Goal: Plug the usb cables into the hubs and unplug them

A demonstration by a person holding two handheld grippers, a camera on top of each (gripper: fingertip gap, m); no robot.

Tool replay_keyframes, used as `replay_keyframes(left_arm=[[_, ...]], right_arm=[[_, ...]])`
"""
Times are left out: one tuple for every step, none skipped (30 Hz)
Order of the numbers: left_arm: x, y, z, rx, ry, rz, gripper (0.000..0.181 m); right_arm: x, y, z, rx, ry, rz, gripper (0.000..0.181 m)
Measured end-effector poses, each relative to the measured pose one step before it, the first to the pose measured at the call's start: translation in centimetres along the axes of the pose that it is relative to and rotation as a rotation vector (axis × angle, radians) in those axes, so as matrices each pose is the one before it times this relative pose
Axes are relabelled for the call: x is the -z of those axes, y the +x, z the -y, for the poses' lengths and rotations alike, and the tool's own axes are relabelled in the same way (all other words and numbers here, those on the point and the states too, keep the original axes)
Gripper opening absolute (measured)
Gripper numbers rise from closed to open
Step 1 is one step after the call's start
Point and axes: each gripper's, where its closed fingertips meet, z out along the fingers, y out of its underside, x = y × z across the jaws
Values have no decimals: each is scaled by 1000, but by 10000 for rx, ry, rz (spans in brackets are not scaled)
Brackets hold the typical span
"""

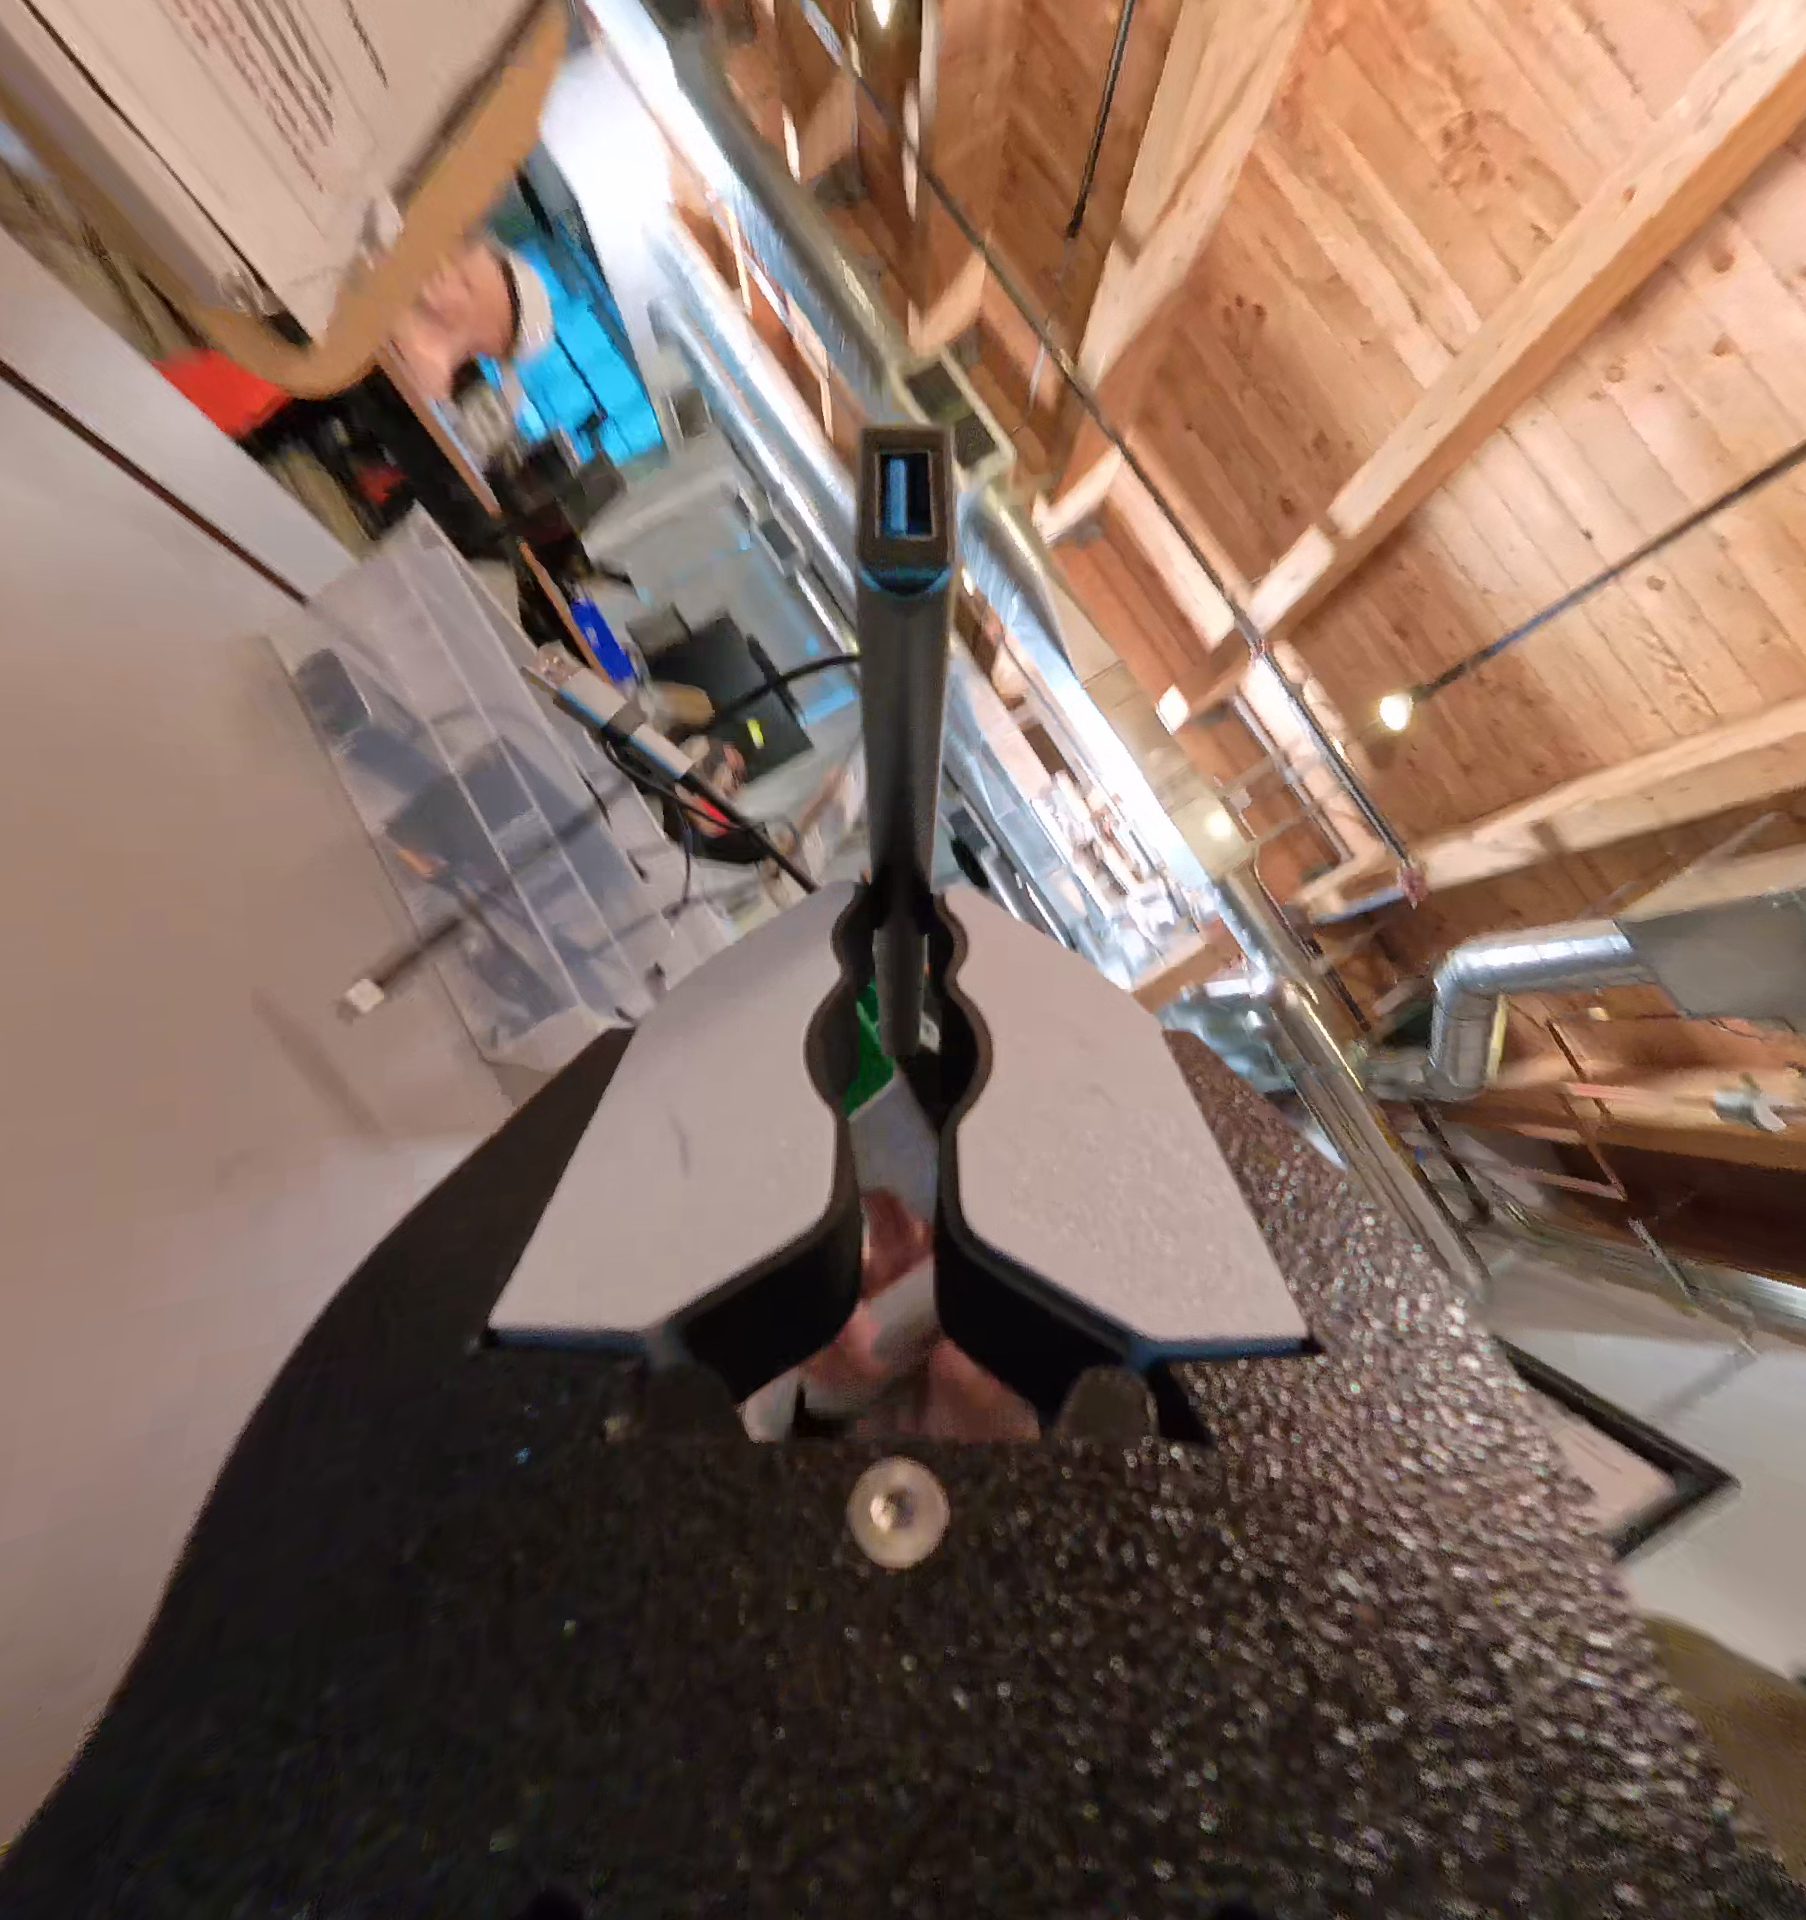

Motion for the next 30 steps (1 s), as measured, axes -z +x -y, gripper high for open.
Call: replay_keyframes(left_arm=[[-65, -132, -398, 221, -560, -45, 8], [-81, -188, -392, 164, -458, 2, 8], [-105, -129, -552, 68, -542, -33, 9], [-90, -111, -616, 61, -541, -34, 9], [-77, -232, -446, 63, -347, 68, 9], [-61, -261, -400, 29, -280, 99, 8], [-37, -252, -403, 9, -271, 54, 9], [49, -255, -129, 47, -24, 63, 9], [98, -322, -64, 50, 19, 66, 9], [115, -280, -69, 60, 11, 5, 9], [113, -252, 30, 121, 98, -46, 9], [83, -313, 77, 171, 111, 7, 9], [99, -236, 90, 132, 61, 19, 9], [128, -51, 123, -7, 37, -9, 9], [84, 122, 150, -66, 68, -21, 9], [38, 183, 163, -166, 84, 13, 9], [-2, 154, 206, -272, 106, 55, 8], [2, 49, 251, -332, 132, 125, 9], [-6, -119, 244, -363, 152, 255, 9], [-48, -237, 128, -344, 134, 359, 10], [-168, -238, -382, -321, -135, 355, 12], [-308, -64, -836, -253, -401, 226, 19], [-388, 170, -931, -106, -439, 31, 21], [-391, 432, -729, 45, -275, -179, 21], [-343, 570, -307, 140, -16, -333, 21], [-240, 173, -79, 246, 68, -155, 21], [-121, -130, -51, 195, 2, -56, 16], [-7, -294, -58, 129, -24, -30, 10], [40, -86, -97, 204, -42, -196, 10], [64, -14, -82, 318, -26, -241, 10]], right_arm=[[-112, -237, 318, 1020, 44, 31, 57], [-226, -125, -28, 659, -119, 100, 57], [-262, -178, -220, 235, -173, 225, 58], [-270, -354, -331, -57, -178, 365, 58], [-214, -399, -400, -81, -180, 350, 58], [-143, -379, -382, 90, -127, 242, 57], [-138, -297, -566, 180, -243, 125, 52], [-201, -237, -793, 153, -401, 88, 47], [-189, -441, -580, 111, -252, 208, 43], [-111, -308, -177, 118, 0, 65, 39], [-107, -186, -97, 110, -9, -63, 32], [-166, -188, -148, 86, -85, -62, 29], [-183, -98, -137, -16, -61, -72, 29], [-134, -77, 137, -130, 132, -59, 29], [-87, -58, 225, -97, 175, -102, 29], [-83, -24, 206, -42, 148, -154, 29], [-164, -25, 138, -78, 98, -192, 29], [-233, -59, 60, -156, 44, -223, 29], [-245, -66, 34, -238, 31, -280, 29], [-245, 45, -37, -257, -27, -406, 29], [-187, 386, -109, -222, -121, -650, 29], [-146, 276, 68, -71, -16, -438, 29], [-164, 285, 25, 43, -63, -277, 29], [-144, 255, 70, 78, -47, -152, 29], [-83, 152, 82, 105, -22, -68, 29], [30, 192, 92, 65, -4, -181, 29], [80, -37, 23, 81, -32, -106, 29], [69, -164, -64, 144, -103, -81, 29], [75, -85, -101, 164, -100, -147, 29], [78, -148, -56, 70, -42, -20, 29]])
